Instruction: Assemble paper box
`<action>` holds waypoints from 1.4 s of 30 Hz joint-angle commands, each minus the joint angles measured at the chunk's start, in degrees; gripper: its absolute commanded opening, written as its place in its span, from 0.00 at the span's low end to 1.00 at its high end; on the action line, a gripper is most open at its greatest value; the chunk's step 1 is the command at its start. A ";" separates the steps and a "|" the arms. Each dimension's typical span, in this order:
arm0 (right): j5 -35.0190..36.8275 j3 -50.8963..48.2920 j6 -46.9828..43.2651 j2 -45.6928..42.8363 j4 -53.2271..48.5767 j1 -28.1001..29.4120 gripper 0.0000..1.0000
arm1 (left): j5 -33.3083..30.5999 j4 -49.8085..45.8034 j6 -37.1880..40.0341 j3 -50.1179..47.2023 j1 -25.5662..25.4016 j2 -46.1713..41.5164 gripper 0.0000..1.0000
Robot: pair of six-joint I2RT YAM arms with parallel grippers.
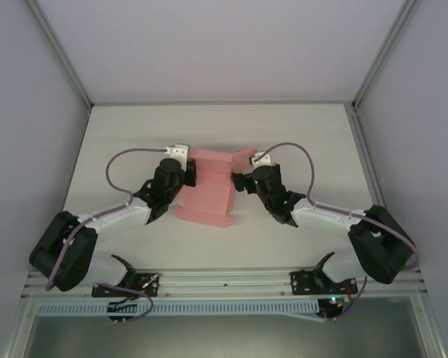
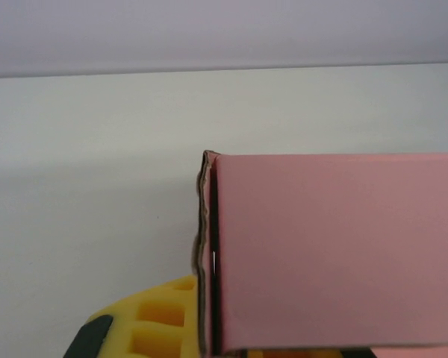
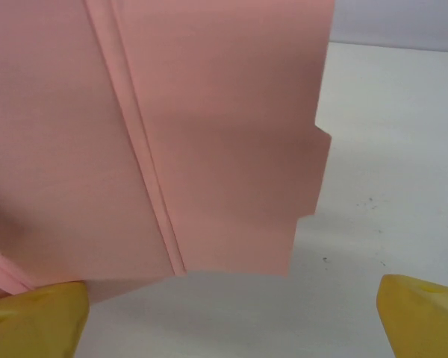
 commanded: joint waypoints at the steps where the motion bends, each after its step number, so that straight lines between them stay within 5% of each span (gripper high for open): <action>1: -0.86 3.91 -2.05 2.63 2.91 1.29 1.00 | 3.58 1.33 -0.25 1.76 -0.72 0.36 0.00; 8: 8.11 3.42 -1.53 -0.66 -3.91 2.05 1.00 | 0.25 0.35 -0.20 1.65 -0.71 -0.08 0.00; 16: 14.01 -6.18 0.90 -19.47 -15.06 1.14 1.00 | -1.16 -0.60 0.23 0.77 1.04 -2.41 0.00; 22: 13.48 -10.21 2.86 -33.58 -16.19 -4.83 1.00 | 0.88 -0.61 1.58 0.46 1.26 -3.58 0.00; 29: -8.11 -5.57 2.80 -31.98 -16.55 -17.82 1.00 | 4.55 0.28 2.45 -0.11 1.24 -4.39 0.00; 37: -35.58 2.23 -2.16 -18.13 -19.52 -18.05 1.00 | 5.07 0.11 1.84 0.33 1.26 -4.15 0.00; 42: -44.00 2.75 -0.10 -12.97 -12.37 -16.53 1.00 | 5.31 0.17 1.79 0.40 1.20 -3.51 0.00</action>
